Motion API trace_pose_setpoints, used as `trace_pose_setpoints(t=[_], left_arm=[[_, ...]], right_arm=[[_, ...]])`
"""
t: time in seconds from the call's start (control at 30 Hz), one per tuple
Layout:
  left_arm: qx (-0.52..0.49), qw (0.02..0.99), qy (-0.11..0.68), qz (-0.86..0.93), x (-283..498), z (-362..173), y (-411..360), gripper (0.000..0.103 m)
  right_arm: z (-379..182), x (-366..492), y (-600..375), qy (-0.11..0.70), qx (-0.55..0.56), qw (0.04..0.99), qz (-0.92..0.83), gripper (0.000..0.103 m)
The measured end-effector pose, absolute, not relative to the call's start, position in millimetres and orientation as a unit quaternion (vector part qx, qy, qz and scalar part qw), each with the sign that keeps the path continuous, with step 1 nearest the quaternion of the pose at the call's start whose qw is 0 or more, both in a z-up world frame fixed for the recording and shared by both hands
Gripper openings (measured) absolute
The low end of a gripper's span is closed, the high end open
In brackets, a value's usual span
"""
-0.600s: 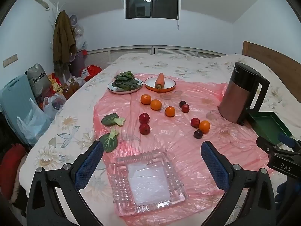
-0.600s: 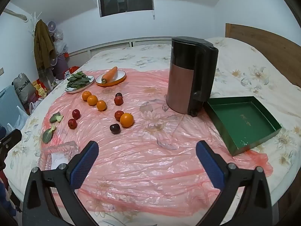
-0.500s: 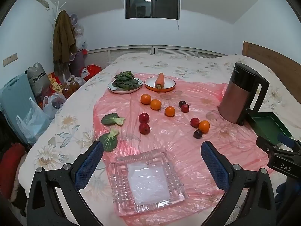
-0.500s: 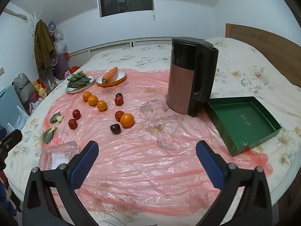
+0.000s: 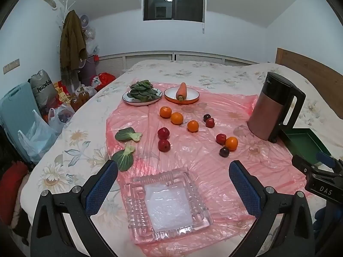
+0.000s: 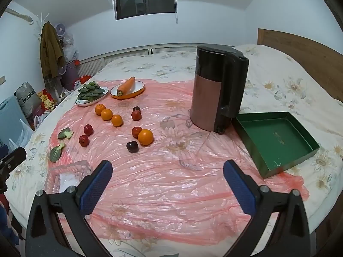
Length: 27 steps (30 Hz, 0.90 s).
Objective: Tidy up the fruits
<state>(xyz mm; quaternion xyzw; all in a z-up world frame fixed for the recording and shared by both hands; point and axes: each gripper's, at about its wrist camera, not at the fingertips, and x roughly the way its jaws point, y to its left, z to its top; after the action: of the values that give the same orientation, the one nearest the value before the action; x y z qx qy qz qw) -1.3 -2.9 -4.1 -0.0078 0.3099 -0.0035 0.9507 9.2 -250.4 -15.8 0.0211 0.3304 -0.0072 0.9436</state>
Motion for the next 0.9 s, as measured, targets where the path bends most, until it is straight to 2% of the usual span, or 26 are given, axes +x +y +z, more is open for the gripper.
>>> trace_pose_setpoints(t=[0.9], left_arm=[[-0.015, 0.951, 0.310, -0.004, -2.9, -3.5, -1.5, 0.102]], right_arm=[[-18.2, 12.3, -253.8, 0.331, 0.021, 0.943, -0.009, 0.103]])
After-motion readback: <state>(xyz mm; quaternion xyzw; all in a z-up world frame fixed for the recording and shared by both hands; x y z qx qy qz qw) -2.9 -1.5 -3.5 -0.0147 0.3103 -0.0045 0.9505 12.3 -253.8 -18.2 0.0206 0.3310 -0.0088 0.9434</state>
